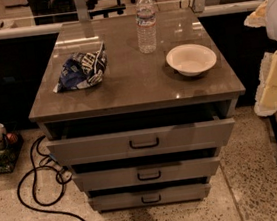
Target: Open top drawer
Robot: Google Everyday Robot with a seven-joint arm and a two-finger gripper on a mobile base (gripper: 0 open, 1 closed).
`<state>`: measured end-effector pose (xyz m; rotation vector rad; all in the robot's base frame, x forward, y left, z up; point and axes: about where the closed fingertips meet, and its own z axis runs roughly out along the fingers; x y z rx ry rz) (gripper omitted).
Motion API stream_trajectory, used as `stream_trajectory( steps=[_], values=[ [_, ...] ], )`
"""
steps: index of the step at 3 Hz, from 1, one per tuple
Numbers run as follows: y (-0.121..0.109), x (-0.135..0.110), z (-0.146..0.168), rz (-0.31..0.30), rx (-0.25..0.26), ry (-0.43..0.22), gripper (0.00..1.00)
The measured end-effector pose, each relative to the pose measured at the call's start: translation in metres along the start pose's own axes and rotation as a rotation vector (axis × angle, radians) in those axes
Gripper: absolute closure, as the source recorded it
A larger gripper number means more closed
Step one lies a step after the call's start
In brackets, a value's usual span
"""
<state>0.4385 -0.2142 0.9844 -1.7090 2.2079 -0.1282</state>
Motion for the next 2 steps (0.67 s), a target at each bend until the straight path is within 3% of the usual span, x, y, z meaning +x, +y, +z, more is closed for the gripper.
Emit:
stream_trajectory(
  steps=[1,2],
  values=[
    [0.0,0.0,0.0,0.0,0.0,0.0,0.0],
    [0.005,0.006,0.028,-0.034,0.011,0.032,0.0]
  ],
)
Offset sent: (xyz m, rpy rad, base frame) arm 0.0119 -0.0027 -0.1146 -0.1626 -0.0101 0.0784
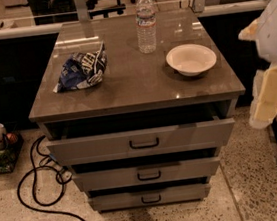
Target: Open top drawer
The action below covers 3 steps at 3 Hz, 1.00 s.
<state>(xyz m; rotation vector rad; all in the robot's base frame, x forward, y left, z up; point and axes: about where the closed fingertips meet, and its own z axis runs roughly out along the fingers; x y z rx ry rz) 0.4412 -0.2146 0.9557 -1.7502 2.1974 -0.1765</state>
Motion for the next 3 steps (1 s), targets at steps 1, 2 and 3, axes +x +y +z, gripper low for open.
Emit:
stream_trajectory(
  steps=[1,2,3],
  values=[
    [0.013,0.009,0.053,-0.034,0.031,0.053,0.0],
    [0.03,0.016,0.136,-0.065,0.085,0.059,0.0],
    [0.03,0.016,0.136,-0.065,0.084,0.059,0.0]
  ],
)
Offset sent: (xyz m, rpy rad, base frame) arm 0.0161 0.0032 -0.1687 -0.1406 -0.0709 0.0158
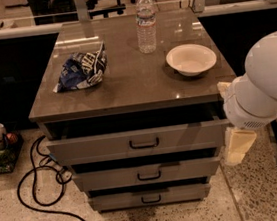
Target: Open top drawer
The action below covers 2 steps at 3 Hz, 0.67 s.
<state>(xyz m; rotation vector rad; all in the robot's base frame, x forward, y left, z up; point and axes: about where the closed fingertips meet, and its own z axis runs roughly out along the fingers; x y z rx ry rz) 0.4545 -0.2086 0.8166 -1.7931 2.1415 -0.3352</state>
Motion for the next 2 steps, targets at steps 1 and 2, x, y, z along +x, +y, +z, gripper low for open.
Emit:
stream_trajectory(
  steps=[1,2],
  values=[
    [0.0,-0.011,0.024,-0.009,-0.007,-0.022,0.0],
    [0.033,-0.018,0.072,0.004,-0.039,-0.074,0.0]
  ],
)
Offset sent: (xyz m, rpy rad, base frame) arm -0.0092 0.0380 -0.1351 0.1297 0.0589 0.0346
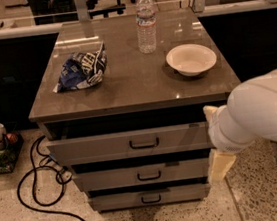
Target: Open top drawer
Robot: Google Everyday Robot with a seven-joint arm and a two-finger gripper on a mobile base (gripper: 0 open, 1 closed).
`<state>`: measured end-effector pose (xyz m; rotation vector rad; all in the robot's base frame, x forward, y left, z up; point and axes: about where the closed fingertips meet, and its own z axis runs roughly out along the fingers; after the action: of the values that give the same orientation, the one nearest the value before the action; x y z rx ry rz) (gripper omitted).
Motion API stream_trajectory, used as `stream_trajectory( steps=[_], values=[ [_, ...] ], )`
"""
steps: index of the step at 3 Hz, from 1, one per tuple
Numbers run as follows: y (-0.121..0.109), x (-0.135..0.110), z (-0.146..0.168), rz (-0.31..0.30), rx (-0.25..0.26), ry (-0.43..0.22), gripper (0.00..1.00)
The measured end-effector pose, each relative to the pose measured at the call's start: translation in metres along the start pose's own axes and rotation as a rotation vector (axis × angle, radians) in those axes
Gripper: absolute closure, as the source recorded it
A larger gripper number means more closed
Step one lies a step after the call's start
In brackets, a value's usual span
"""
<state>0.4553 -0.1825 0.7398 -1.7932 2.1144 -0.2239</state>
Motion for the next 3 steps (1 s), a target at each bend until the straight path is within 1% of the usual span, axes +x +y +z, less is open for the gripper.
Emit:
stream_trajectory(
  steps=[1,2,3],
  values=[
    [0.019,0.002,0.025,0.003,-0.006,-0.024,0.0],
    [0.016,-0.004,0.04,-0.023,0.011,-0.036,0.0],
    [-0.001,-0.015,0.054,-0.073,0.027,-0.04,0.0]
  ],
)
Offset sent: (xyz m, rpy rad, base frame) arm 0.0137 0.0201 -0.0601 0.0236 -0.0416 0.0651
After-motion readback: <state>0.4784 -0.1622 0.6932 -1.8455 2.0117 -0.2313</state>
